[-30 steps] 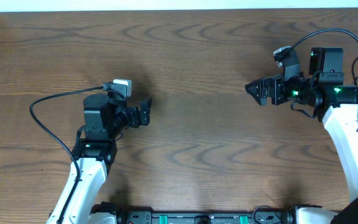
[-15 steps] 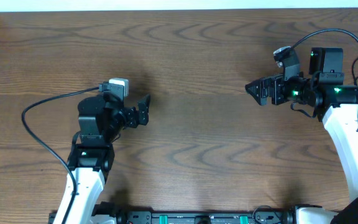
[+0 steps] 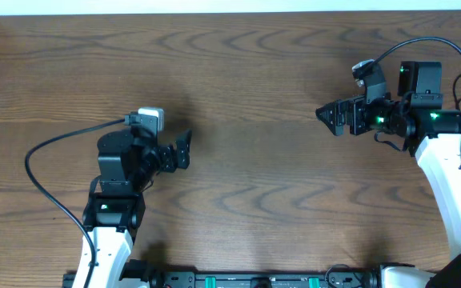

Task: Untangle cables

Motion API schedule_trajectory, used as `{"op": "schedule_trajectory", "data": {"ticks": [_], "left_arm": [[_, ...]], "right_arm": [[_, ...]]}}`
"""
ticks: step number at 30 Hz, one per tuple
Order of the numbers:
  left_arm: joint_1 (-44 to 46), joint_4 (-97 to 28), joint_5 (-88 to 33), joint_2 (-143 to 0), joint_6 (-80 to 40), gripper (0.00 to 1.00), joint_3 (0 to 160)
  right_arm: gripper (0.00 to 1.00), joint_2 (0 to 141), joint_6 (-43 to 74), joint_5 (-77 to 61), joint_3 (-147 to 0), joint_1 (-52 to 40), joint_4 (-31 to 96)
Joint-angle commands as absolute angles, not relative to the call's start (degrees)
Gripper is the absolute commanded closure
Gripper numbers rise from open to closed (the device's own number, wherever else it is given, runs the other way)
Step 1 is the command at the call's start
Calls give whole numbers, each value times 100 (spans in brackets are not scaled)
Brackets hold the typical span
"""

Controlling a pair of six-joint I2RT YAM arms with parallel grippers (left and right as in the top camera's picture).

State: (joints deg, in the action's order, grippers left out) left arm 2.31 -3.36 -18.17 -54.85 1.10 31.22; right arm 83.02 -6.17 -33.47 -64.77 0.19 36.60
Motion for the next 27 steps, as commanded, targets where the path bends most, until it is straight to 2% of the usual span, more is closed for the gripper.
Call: {"op": "schedule_trajectory", "data": {"ticks": [1, 10, 27], "left_arm": [[207, -738, -1732, -5352, 40, 3, 3118], [207, -2034, -1664, -5006, 43, 3, 3118], [207, -1590, -1693, -3428, 43, 3, 2963]], "right_arm": [[1, 8298, -582, -3400, -6479, -10, 3669], [1, 8298, -582, -3400, -6479, -10, 3669], [1, 8298, -582, -3400, -6479, -10, 3669]]}}
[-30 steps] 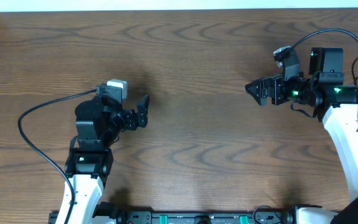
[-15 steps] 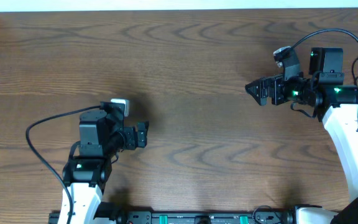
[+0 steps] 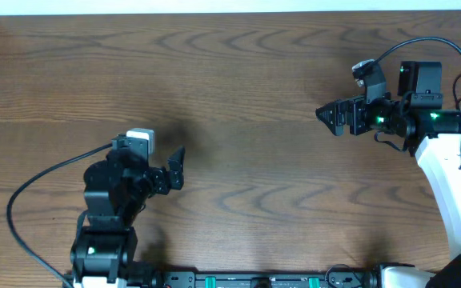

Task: Untangle cables

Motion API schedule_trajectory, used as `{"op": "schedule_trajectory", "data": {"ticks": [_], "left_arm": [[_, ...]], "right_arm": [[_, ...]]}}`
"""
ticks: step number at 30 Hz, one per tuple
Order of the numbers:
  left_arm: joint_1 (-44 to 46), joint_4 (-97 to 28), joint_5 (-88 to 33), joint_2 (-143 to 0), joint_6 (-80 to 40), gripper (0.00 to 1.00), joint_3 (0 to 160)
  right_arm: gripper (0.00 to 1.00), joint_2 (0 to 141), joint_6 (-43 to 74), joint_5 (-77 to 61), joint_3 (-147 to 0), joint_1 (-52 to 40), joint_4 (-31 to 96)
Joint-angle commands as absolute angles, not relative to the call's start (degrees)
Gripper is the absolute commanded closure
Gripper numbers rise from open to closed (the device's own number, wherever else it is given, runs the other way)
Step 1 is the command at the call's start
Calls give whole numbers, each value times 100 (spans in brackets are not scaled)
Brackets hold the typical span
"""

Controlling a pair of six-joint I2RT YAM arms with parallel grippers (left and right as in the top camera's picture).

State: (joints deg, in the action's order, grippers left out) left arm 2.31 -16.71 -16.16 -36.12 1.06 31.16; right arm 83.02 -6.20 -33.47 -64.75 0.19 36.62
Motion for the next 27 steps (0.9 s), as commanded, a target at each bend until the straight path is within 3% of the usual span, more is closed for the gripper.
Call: {"op": "schedule_trajectory", "data": {"ticks": [1, 22, 27], "left_arm": [[207, -1476, -1693, -3356, 43, 2, 2904], [207, 1485, -1992, -963, 89, 3, 252], [207, 1269, -2078, -279, 84, 2, 23]], "right_arm": [[1, 8298, -582, -3400, -6479, -10, 3669], [1, 8298, -582, -3400, -6479, -10, 3669], [1, 8298, -582, -3400, -6479, -10, 3669]]}}
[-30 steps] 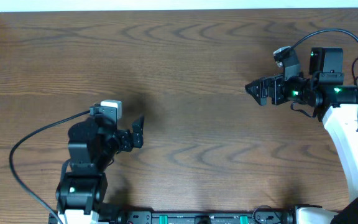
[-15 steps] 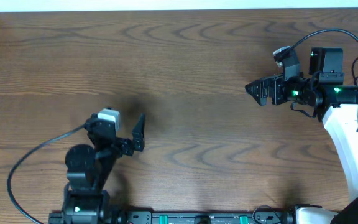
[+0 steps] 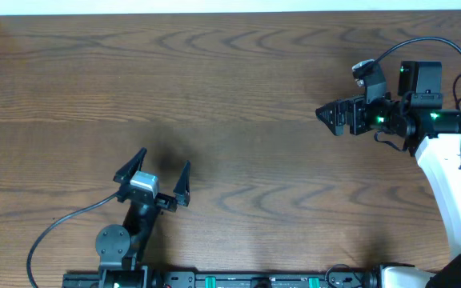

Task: Untangle cables

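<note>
The overhead view shows no loose cable on the wooden table (image 3: 238,88); the only cables in sight run to the arms. My left gripper (image 3: 158,174) hovers near the front left, pulled back toward its base, fingers spread wide with nothing between them. At the right, my right gripper (image 3: 325,114) points left over the table. It is turned on its side, so its jaws overlap from above and their state is hidden. Nothing shows in its fingers.
A black cable (image 3: 62,228) loops from the left arm toward the front edge. Another black cable (image 3: 422,44) arcs over the right arm's wrist. The arms' base rail (image 3: 238,280) runs along the front edge.
My left arm has drawn back toward the front edge. Its gripper now faces away from the base with both fingers splayed wide. The right arm has not moved.
My left gripper first stood at mid-left of the table, pointing right. Then it was lower and nearer the front. Now it is folded close to its base with the fingers wide apart. The right arm has kept one pose throughout.
</note>
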Motion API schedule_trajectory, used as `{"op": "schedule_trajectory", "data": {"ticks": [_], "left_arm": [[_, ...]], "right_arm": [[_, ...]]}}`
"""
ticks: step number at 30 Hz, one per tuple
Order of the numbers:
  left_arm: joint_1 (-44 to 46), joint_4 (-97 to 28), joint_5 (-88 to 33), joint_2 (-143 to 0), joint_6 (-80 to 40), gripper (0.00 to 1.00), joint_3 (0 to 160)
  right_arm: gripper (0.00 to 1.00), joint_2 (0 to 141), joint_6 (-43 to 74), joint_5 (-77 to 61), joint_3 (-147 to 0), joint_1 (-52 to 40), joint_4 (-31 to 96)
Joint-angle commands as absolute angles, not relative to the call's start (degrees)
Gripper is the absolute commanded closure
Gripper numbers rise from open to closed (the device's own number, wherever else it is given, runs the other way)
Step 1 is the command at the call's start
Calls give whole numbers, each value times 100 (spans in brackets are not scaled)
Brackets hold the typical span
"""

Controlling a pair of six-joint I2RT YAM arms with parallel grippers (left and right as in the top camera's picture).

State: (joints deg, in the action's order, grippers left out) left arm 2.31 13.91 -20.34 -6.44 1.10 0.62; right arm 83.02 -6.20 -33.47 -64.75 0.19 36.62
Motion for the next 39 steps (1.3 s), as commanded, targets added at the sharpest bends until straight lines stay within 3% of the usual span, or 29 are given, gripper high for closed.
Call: {"op": "schedule_trajectory", "data": {"ticks": [1, 7, 13, 39], "left_arm": [[207, 1210, -2078, -178, 84, 3, 23], [202, 961, -1859, -5, 108, 3, 23], [202, -333, -1470, -5, 106, 3, 23], [213, -296, -1321, -12, -3, 2, 23]], "right_arm": [[1, 8298, -582, -3400, -6479, -10, 3669], [1, 8298, -582, -3400, -6479, -10, 3669], [1, 8298, -582, -3400, -6479, -10, 3669], [1, 8298, -582, -3400, -6479, -10, 3669]]}}
